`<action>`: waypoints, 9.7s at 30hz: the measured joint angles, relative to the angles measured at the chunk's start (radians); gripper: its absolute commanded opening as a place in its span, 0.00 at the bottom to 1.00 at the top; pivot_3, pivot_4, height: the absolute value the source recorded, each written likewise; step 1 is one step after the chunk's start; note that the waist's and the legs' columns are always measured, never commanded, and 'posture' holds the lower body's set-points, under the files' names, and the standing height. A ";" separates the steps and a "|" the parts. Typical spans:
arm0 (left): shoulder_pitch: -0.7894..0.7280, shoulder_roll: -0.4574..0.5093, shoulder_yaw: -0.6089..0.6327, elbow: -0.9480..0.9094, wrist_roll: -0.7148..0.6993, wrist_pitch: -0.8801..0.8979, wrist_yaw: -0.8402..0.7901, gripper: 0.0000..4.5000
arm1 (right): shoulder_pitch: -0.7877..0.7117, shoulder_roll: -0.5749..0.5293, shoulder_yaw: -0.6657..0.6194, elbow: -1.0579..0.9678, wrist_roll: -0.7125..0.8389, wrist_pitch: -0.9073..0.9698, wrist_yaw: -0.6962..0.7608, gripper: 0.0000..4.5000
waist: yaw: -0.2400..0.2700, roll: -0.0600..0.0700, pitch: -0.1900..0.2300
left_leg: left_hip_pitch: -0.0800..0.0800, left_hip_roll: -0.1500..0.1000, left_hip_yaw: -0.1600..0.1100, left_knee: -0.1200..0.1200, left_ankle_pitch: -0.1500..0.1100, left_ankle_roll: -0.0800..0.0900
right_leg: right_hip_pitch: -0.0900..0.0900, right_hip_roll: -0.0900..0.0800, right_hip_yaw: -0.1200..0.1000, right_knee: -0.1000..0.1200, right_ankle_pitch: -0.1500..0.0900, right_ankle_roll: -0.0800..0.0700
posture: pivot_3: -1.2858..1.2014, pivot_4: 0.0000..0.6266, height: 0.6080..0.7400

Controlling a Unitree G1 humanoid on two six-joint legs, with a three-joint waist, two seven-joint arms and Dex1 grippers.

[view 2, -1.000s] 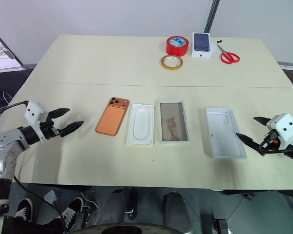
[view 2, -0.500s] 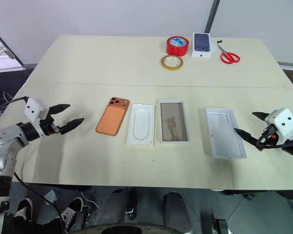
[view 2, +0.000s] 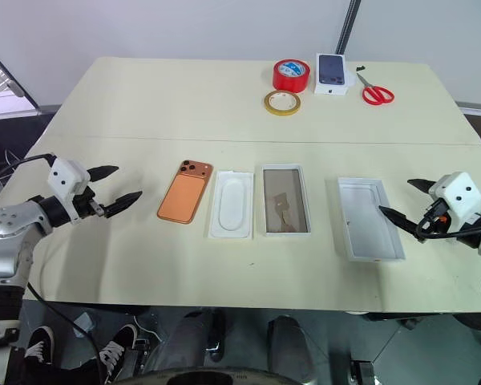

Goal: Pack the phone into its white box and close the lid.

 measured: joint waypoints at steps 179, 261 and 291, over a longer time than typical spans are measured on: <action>-0.452 -0.074 -0.212 0.410 -0.169 0.779 -0.179 0.53 | -0.696 0.756 0.947 -0.005 -0.556 0.422 -0.296 0.00 | -0.019 -0.003 0.000 | 0.007 -0.003 -0.002 -0.005 0.001 -0.003 | 0.004 0.001 -0.001 0.001 0.000 0.000 | 0.52 0.24 0.91; -0.377 -0.554 0.296 -0.021 -0.676 1.326 0.505 0.00 | -0.281 0.407 0.795 -0.560 -0.240 0.364 -0.060 0.68 | -0.020 -0.006 0.003 | 0.002 -0.003 -0.002 -0.006 0.004 -0.008 | 0.000 -0.003 -0.001 -0.002 0.000 0.000 | 0.52 0.24 0.91; -0.234 -0.656 0.307 -0.195 -0.810 1.387 0.731 0.99 | -0.264 0.237 0.544 -0.415 -0.153 0.250 -0.030 1.00 | 0.001 -0.007 0.003 | 0.005 -0.004 -0.003 -0.004 0.002 -0.006 | 0.007 -0.003 -0.002 -0.006 0.000 0.000 | 0.52 0.24 0.91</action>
